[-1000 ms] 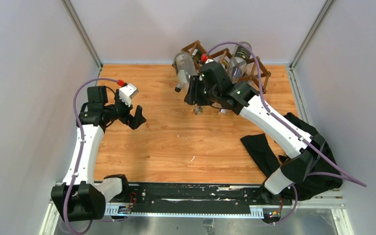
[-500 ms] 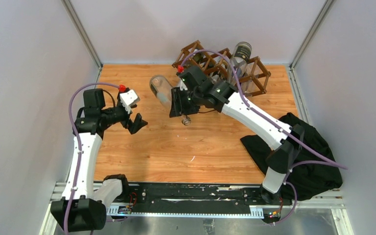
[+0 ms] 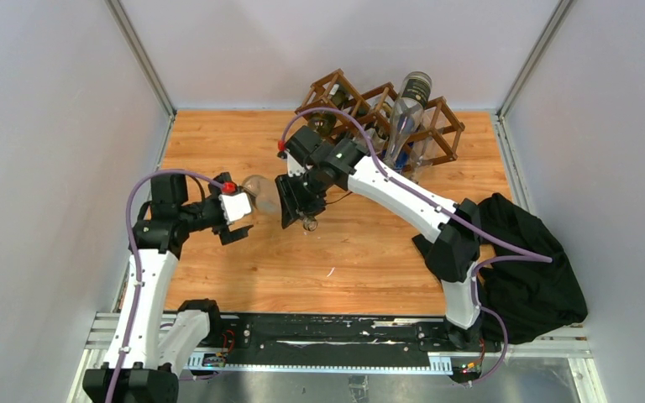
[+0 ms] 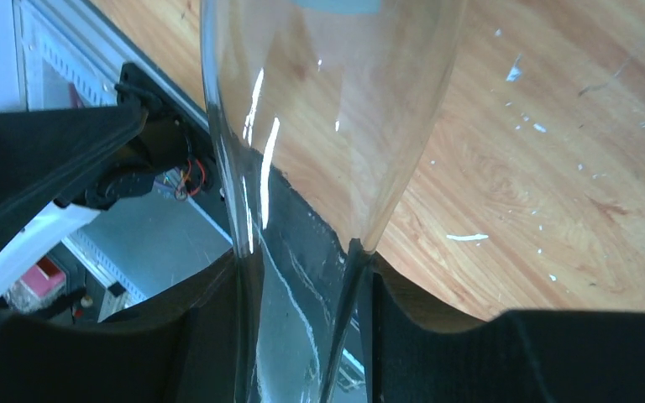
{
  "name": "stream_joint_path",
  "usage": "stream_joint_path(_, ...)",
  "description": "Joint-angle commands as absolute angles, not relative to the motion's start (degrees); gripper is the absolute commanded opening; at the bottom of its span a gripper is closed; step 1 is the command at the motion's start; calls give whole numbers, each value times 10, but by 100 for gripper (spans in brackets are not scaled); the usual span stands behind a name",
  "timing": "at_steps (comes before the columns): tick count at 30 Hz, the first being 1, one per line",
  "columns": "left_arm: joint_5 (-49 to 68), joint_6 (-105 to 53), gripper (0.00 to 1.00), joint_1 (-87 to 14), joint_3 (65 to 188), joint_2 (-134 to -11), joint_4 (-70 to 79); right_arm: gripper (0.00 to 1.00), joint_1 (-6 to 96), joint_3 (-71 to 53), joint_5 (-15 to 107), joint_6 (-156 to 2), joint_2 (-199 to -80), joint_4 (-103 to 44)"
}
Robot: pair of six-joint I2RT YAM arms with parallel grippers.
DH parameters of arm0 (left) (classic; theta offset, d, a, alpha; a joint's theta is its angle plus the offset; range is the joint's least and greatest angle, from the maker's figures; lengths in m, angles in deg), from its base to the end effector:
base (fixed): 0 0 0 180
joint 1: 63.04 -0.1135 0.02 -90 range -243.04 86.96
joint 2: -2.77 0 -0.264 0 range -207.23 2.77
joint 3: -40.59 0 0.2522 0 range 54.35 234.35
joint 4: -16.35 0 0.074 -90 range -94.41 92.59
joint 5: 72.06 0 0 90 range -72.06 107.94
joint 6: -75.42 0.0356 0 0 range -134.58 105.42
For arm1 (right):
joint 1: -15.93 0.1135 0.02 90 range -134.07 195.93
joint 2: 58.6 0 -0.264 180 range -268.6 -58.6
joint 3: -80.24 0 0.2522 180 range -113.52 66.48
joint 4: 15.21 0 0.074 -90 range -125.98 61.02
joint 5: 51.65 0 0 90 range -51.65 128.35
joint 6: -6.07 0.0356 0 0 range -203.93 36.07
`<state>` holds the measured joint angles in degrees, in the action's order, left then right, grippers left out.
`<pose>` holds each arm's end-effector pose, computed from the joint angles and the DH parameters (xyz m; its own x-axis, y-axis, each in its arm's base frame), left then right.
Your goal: Take the wine bottle off the wine rack
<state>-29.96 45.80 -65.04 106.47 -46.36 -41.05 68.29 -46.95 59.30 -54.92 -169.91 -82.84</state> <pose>0.1638 -0.0207 0.3221 0.1470 0.5883 -0.7952 0.8325 0.3606 0.4207 0.2494 0.3442 0.3442 -0.8436 -0.3523 -0.4052 -0.5324 0.6471 0.5458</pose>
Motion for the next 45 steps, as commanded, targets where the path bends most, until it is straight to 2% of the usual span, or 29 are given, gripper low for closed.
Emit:
stream_joint_path(1,-284,549,100,-637,1037,-436,-422,0,696,-517,653,-593,-1679,-790)
stream_joint_path(10,-270,673,100,-598,977,-383,-429,0,695,-526,719,-606,-1689,-801)
stream_joint_path(18,-274,747,100,-594,970,-384,-428,0,706,-526,767,-609,-1697,-803)
stream_joint_path(32,-259,722,100,-569,951,-401,-426,0,732,-607,803,-593,-1748,-799)
stream_joint_path(34,-255,716,97,-566,946,-405,-426,0,733,-608,807,-592,-1747,-797)
stream_joint_path(37,-252,701,86,-565,945,-413,-425,0,733,-598,812,-592,-1742,-790)
stream_joint_path(40,-255,689,64,-565,950,-420,-426,0,731,-586,810,-596,-1737,-786)
stream_joint_path(41,-258,683,50,-565,953,-424,-426,4,729,-580,810,-596,-1735,-787)
stream_joint_path(43,-261,656,18,-565,959,-433,-415,17,723,-571,811,-596,-1731,-785)
stream_joint_path(45,-259,619,0,-565,959,-434,-384,33,715,-564,811,-595,-1724,-784)
